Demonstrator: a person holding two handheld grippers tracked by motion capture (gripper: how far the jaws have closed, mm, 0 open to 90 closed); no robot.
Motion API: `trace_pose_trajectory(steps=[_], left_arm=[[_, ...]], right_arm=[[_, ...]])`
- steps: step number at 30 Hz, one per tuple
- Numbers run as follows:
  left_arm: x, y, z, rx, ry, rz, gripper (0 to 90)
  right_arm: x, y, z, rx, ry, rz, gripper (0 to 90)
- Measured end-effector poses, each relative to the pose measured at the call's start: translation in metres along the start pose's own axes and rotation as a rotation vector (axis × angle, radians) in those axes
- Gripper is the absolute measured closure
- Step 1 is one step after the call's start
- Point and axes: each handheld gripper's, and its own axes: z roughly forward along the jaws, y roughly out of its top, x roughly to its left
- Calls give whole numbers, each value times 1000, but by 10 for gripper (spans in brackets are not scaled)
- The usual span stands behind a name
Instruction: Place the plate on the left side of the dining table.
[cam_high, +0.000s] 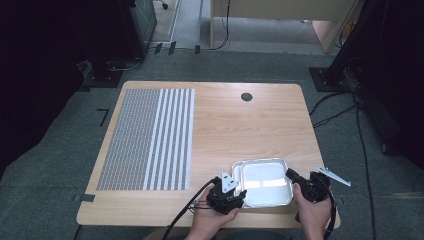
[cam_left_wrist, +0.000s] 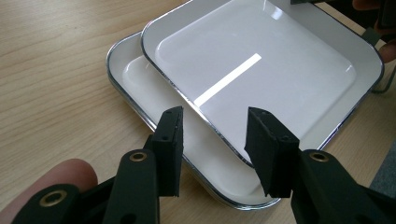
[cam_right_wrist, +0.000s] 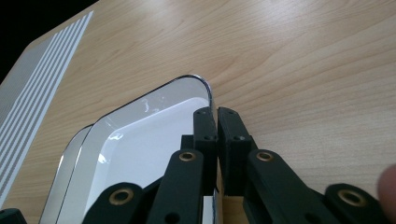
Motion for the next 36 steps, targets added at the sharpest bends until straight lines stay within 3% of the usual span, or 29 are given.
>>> trace_pose_trajectory(steps=[4,8,11,17,22,29,32,36], left_arm=[[-1,1,0,1,-3,-1,579],[-2,1,1,7,-9,-5,585],[-3,0,2,12,-13,-9,594],[-5,-1,6,44,2,-14,608],[-6,-1,7,53,-3,-26,610],[-5,-1,9,44,-27,-68,617],[-3,-1,6,-3,-8,-90,718],[0,-1,9,13,20,-89,807]], right_arm=[[-1,4,0,-22,22,-32,787],[0,13,6,-34,44,-112,770],[4,17,14,-28,23,-162,797],[8,16,25,35,-35,-201,839],[7,14,25,30,-41,-154,872],[3,13,20,30,-38,-36,888],[4,12,19,29,-38,-34,887],[6,11,19,25,-38,-29,886]])
